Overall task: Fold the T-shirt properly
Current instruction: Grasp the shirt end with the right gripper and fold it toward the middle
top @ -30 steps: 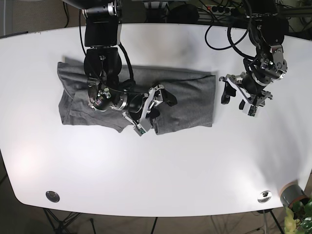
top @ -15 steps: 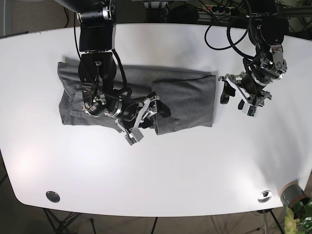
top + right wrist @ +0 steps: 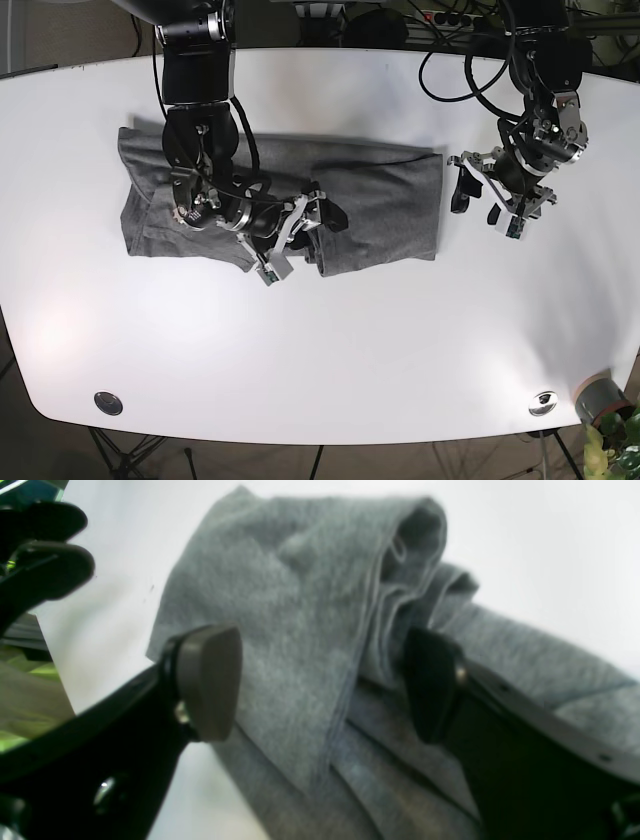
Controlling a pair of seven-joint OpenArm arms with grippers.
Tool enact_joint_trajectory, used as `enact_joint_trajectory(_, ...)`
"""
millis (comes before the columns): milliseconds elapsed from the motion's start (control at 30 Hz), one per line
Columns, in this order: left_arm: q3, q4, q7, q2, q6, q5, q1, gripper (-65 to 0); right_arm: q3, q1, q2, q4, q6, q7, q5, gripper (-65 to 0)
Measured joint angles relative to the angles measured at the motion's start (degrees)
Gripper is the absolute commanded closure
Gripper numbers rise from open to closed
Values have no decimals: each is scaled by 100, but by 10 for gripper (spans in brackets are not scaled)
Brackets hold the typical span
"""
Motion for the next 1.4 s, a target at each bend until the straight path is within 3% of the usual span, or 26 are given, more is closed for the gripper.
enact_joint_trajectory(300, 11, -2, 0, 2, 0, -2, 2, -372, -352, -31, -184, -7, 9, 11, 7, -474)
enact_joint_trajectory(400, 7, -2, 2, -2, 2, 2, 2, -372, -382, -31, -234, -7, 4, 24, 4, -403)
enact_joint_trajectory(600, 2, -2, 2, 4, 0, -2, 4, -372, -350, -155, -243, -52, -2, 420, 4, -155)
enact_joint_trajectory(767, -9, -2, 0, -2, 0, 0, 2, -372, -352, -125, -251, -520, -2, 509, -17, -36)
enact_joint_trajectory(1100, -9, -2, 0, 0, 0, -2, 2, -372, -326, -328, -114, -37, -61, 505, -9, -29)
enact_joint_trajectory(1267, -9, -2, 0, 0, -2, 0, 2, -372, -350, -610, -122, 793, -599, 330, 11, -29)
enact_joint_trajectory(1400, -9, -2, 0, -2, 0, -2, 4, -372, -348, -643, -76, 1290, -710, -2, 26, -29)
